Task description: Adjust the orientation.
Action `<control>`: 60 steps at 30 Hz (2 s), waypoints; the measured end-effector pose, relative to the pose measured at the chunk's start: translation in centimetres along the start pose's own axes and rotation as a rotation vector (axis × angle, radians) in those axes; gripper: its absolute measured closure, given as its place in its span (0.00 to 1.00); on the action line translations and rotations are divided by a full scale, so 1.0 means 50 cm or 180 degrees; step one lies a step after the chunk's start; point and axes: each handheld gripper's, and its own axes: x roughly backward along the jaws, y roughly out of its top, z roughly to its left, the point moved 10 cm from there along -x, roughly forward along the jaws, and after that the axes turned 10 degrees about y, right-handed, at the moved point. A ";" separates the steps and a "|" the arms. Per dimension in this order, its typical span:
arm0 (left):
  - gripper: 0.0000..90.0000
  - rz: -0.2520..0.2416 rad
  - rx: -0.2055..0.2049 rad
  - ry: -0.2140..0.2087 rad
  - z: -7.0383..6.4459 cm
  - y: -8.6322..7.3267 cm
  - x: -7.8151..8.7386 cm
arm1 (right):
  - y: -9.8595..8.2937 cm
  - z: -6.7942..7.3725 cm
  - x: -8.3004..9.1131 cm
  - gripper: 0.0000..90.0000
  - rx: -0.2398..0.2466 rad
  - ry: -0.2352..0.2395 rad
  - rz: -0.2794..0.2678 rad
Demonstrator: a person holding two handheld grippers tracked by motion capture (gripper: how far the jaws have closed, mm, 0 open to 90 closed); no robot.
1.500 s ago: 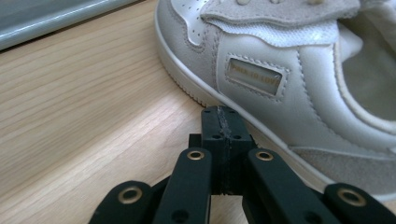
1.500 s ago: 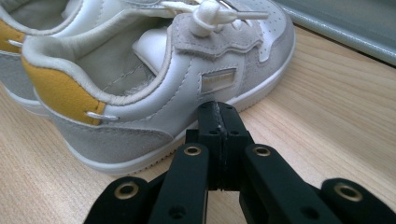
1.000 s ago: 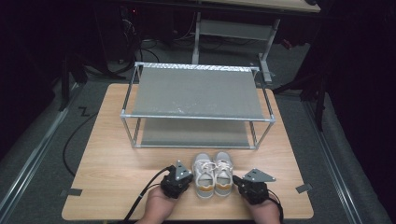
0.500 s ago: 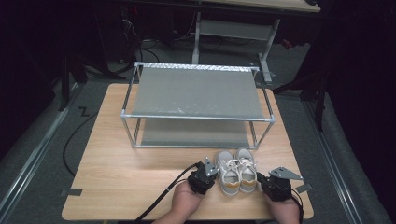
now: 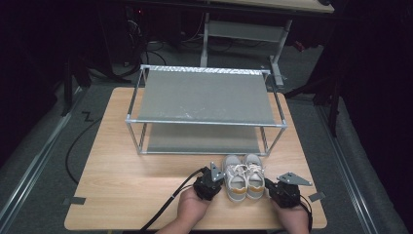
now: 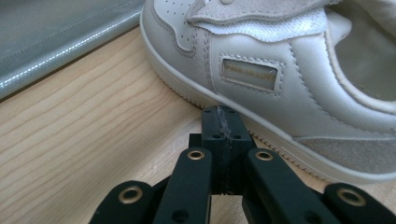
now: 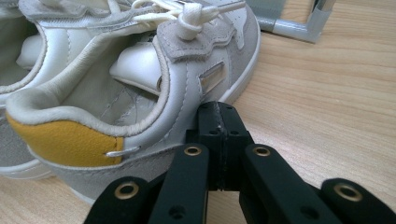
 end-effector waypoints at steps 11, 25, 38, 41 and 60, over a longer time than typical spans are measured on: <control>1.00 -0.0074 0.0026 -0.0006 0.004 -0.004 0.015 | 0.008 -0.007 0.005 1.00 0.0073 -0.0072 -0.0043; 0.97 -0.0096 0.0292 0.0457 0.262 -0.085 0.189 | 0.019 -0.007 0.024 0.99 0.0052 -0.0062 -0.0167; 0.60 -0.0092 0.0774 0.0649 0.375 -0.174 0.224 | 0.008 -0.030 0.024 0.87 -0.0221 -0.0258 -0.0064; 0.55 -0.0151 0.0693 0.0697 0.373 -0.164 0.225 | 0.007 -0.035 0.026 0.86 -0.0240 -0.0309 -0.0054; 0.48 -0.0272 0.0426 0.0514 0.354 -0.141 0.234 | -0.027 -0.062 0.048 0.76 -0.0652 -0.0530 0.0907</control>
